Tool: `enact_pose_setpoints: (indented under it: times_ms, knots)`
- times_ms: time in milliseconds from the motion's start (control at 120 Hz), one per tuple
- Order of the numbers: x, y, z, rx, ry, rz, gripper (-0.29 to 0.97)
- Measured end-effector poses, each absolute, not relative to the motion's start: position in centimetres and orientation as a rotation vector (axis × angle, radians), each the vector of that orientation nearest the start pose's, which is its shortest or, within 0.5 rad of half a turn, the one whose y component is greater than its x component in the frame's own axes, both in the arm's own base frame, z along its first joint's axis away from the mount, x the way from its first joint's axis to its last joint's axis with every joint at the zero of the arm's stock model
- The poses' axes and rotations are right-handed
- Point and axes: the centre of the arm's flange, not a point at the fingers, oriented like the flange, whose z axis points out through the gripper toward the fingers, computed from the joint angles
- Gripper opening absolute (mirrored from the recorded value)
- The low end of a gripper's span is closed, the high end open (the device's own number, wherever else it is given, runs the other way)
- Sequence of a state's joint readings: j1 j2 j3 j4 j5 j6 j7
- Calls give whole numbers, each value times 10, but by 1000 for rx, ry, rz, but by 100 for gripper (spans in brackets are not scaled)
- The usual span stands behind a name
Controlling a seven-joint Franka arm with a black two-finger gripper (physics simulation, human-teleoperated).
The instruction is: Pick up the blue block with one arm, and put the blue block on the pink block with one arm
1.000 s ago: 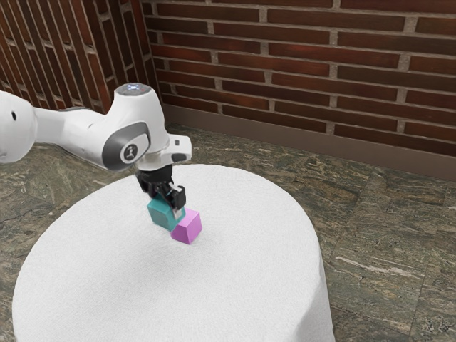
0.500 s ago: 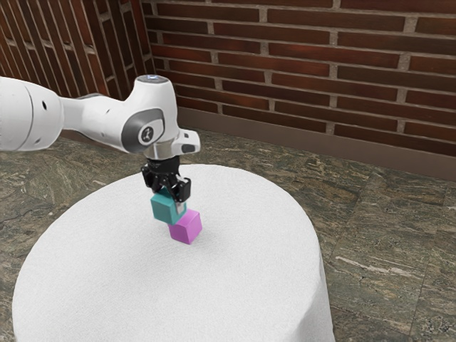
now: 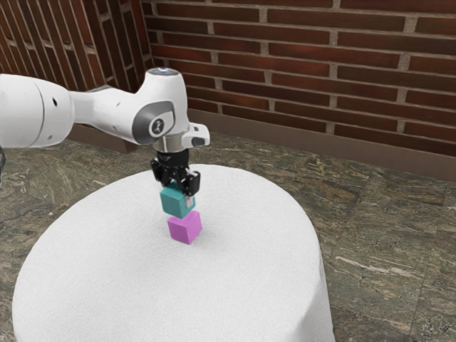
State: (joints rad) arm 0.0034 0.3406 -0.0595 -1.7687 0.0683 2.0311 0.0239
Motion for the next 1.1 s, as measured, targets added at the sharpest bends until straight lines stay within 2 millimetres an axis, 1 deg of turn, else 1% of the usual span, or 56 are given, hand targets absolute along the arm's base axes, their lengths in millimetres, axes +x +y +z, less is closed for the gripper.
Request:
enact_pose_setpoints:
  times_ms: [125,200,450,633,808,850,917,950,1100]
  knots:
    - [634,-29,352,-3093,169,149,37]
    - [635,-29,348,-3093,171,157,37]
    - [640,-29,353,-3096,172,133,37]
    - [640,-30,352,-3101,177,133,54]
    - [641,-30,352,-3102,182,131,62]
    - [640,-30,359,-3102,183,117,63]
    - [637,-35,387,-3099,197,50,64]
    - [636,-36,396,-3097,200,31,65]
    - [628,-35,413,-3101,199,40,66]
